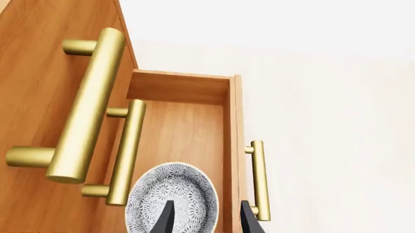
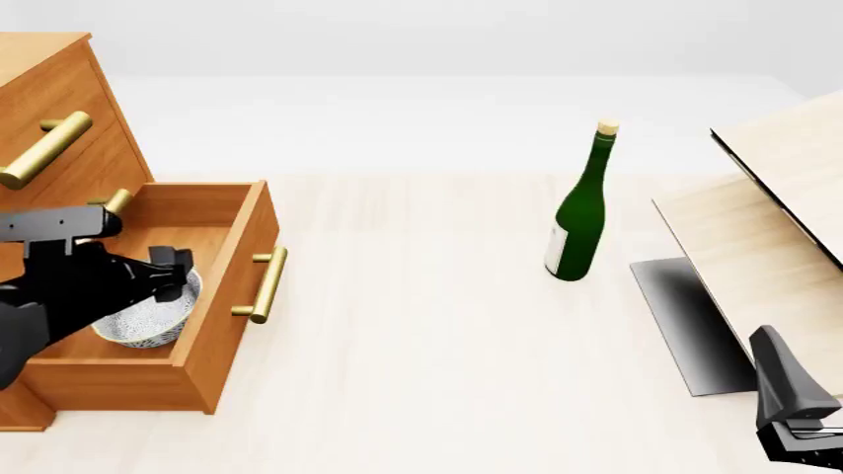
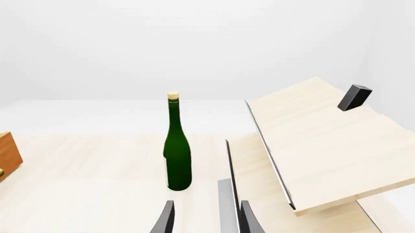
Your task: Put the bowl in the bottom drawer of the cabinet.
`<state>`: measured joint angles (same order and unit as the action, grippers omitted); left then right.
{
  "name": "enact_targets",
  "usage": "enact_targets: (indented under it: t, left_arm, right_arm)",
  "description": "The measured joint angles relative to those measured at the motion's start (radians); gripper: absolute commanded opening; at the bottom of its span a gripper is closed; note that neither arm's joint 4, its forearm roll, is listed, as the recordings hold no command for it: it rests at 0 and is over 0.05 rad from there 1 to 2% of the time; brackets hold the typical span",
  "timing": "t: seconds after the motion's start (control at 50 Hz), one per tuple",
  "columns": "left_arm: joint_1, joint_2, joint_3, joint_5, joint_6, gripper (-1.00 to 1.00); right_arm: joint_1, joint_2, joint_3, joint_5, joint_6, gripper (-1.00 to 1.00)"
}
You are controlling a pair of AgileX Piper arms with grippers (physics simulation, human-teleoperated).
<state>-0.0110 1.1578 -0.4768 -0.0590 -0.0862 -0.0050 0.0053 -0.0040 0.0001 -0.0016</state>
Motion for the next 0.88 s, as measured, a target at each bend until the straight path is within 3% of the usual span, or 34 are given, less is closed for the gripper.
enact_targets:
  t: [0.88]
  left_arm:
    - [-0.141, -0.306, -0.016, 0.052, -0.109, 1.00]
  right_arm:
    - [0.000, 0.000, -0.001, 0.001, 0.000, 1.00]
